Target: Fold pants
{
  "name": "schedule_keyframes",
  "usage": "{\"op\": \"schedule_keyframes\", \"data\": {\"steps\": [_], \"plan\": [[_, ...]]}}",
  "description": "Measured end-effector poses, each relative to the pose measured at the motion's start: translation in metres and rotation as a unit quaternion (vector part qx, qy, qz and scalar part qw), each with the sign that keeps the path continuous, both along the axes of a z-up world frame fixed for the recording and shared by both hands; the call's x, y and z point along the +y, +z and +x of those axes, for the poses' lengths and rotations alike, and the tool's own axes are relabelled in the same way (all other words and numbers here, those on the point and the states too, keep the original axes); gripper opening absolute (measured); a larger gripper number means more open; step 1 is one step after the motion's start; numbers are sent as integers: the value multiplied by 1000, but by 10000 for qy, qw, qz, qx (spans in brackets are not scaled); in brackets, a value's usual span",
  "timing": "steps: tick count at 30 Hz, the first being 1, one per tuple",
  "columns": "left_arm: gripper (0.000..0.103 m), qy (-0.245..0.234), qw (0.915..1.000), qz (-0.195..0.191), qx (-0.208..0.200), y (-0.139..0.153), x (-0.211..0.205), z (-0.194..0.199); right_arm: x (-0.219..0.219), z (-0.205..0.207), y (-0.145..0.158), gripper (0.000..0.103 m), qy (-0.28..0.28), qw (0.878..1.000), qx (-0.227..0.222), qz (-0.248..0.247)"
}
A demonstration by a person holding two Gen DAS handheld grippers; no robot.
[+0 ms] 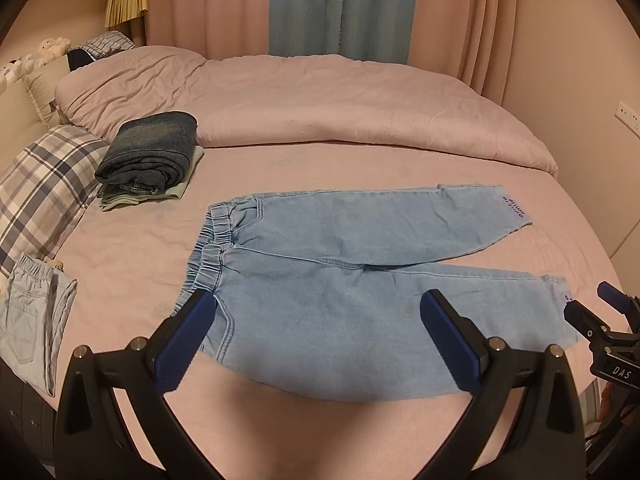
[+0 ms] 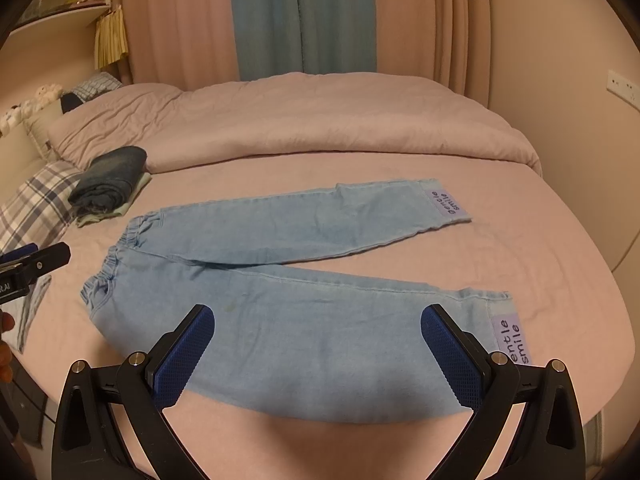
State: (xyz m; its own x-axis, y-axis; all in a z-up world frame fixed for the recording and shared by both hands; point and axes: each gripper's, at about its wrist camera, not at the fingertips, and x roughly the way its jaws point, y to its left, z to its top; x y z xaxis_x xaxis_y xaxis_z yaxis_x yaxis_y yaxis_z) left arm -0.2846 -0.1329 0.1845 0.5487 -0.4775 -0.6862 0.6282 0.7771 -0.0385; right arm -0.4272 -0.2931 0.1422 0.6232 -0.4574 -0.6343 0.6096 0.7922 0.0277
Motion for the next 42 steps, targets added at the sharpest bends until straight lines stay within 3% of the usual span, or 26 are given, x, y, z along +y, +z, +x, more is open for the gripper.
{"op": "schedule_keyframes", "data": {"steps": [3,15,21,24,28,31,34,37,39,41,42], "plan": [[102,2,10000,3,-1,0,0,0,2,-3,-1,103,31,9997,-246,33],[102,-22,9999,-70,133,-5,2,5,3,-3,-1,103,26,9993,-259,256],[102,176,9945,-611,836,-25,20,29,5,6,-14,103,159,9994,-11,314],[102,345,9882,-772,1277,-45,34,45,14,17,-25,103,502,9971,64,569],[102,886,9738,-998,1843,-77,69,70,35,45,-47,103,1091,9909,556,559],[102,1412,9566,-1201,2250,-104,102,89,57,65,-63,103,1684,9804,887,514],[102,1694,9402,-1408,2596,-127,121,101,89,85,-78,103,2518,9619,1019,307],[100,1786,9166,-1802,3089,-152,129,111,118,101,-96,103,3158,9418,1147,-85],[97,1844,9106,-1952,3142,-156,129,115,134,107,-107,93,3535,9265,1257,-294],[91,1875,9131,-2017,3006,-153,128,119,143,113,-117,82,3738,9159,1370,-506],[77,1866,9147,-2041,2946,-151,127,122,146,115,-121,74,3776,9130,1416,-620]]}}
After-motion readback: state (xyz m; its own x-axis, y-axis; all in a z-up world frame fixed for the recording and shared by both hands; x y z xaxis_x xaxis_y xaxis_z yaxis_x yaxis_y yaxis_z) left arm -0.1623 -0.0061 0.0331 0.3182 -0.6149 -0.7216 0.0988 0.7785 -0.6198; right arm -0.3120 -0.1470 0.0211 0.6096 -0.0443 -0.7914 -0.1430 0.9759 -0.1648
